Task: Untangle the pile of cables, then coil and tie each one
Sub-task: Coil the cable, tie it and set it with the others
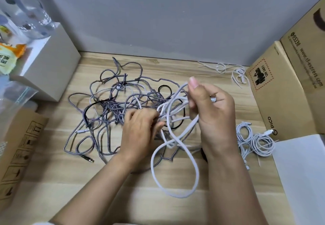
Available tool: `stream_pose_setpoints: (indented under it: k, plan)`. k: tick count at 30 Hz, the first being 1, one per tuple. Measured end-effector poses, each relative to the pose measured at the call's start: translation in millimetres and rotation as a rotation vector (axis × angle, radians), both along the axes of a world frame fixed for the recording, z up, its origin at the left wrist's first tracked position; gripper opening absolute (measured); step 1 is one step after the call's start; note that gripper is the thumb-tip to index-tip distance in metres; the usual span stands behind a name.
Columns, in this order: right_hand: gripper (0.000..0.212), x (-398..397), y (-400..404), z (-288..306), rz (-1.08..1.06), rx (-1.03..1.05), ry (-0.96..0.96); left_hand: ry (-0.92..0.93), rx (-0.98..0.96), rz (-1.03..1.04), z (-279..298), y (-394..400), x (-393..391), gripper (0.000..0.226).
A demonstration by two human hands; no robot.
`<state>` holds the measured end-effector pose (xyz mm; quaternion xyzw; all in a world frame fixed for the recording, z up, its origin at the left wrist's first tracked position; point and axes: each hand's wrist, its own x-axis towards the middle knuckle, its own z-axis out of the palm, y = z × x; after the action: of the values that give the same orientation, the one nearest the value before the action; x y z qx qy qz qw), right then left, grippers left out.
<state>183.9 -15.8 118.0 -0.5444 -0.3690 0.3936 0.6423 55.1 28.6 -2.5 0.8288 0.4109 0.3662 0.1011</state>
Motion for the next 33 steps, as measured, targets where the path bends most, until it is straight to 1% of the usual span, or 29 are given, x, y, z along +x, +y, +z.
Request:
stream_pose_setpoints:
  k: [2, 4, 5, 7, 8, 10, 13, 16, 17, 19, 21, 22, 24, 25, 26, 28, 29, 31, 32, 33]
  plan:
    - [0.042, 4, 3, -3, -0.047, -0.020, 0.051, 0.003, 0.119, -0.056, -7, -3, -3, 0.022]
    - [0.042, 6, 7, -8, -0.094, -0.056, 0.055, -0.023, 0.219, -0.136, -9, -5, -7, 0.008]
    - [0.041, 8, 8, -10, -0.119, -0.069, 0.042, -0.052, 0.229, -0.168, -10, -6, -9, 0.007]
    - [0.040, 12, 9, -12, -0.166, -0.061, 0.029, -0.086, 0.236, -0.237, -11, -6, -14, 0.012]
    - [0.039, 14, 9, -12, -0.177, -0.051, 0.033, -0.056, 0.266, -0.269, -13, -6, -15, 0.014]
    - [0.038, 15, 7, -9, -0.140, -0.046, 0.039, 0.070, 0.308, -0.320, -19, -7, -20, 0.012]
    - [0.038, 11, 1, 0, -0.027, -0.002, 0.016, 0.268, 0.248, -0.356, -28, -6, -24, 0.023]
    - [0.039, 8, -5, 12, 0.014, 0.076, 0.062, 0.459, 0.163, -0.270, -43, -8, -20, 0.027]
    - [0.040, 8, -7, 15, 0.015, 0.108, 0.078, 0.508, 0.105, -0.230, -50, -11, -17, 0.033]
    - [0.040, 9, -10, 21, 0.017, 0.177, 0.087, 0.636, 0.017, -0.187, -65, -21, -13, 0.056]
    - [0.038, 10, -11, 24, 0.024, 0.231, 0.078, 0.756, -0.017, -0.250, -87, -38, -15, 0.075]
    - [0.037, 11, -12, 25, 0.026, 0.247, 0.073, 0.789, -0.054, -0.307, -98, -45, -19, 0.078]
    - [0.037, 13, -12, 25, 0.032, 0.254, 0.055, 0.810, -0.122, -0.397, -109, -50, -25, 0.072]
    - [0.036, 14, -13, 24, 0.037, 0.249, 0.040, 0.803, -0.140, -0.408, -111, -46, -27, 0.065]
    - [0.036, 15, -13, 23, 0.039, 0.245, 0.022, 0.794, -0.147, -0.388, -110, -39, -25, 0.059]
    - [0.035, 16, -16, 20, 0.047, 0.248, -0.005, 0.792, -0.235, -0.303, -103, -19, -19, 0.053]
    - [0.034, 15, -18, 19, 0.052, 0.251, -0.013, 0.777, -0.268, -0.268, -98, -8, -14, 0.056]
    - [0.033, 15, -20, 19, 0.065, 0.251, -0.019, 0.766, -0.273, -0.207, -89, 17, -6, 0.063]
    - [0.032, 15, -20, 19, 0.073, 0.251, -0.014, 0.792, -0.288, -0.155, -86, 30, -3, 0.059]
    - [0.031, 16, -21, 19, 0.083, 0.252, -0.014, 0.840, -0.352, -0.097, -84, 42, 0, 0.055]
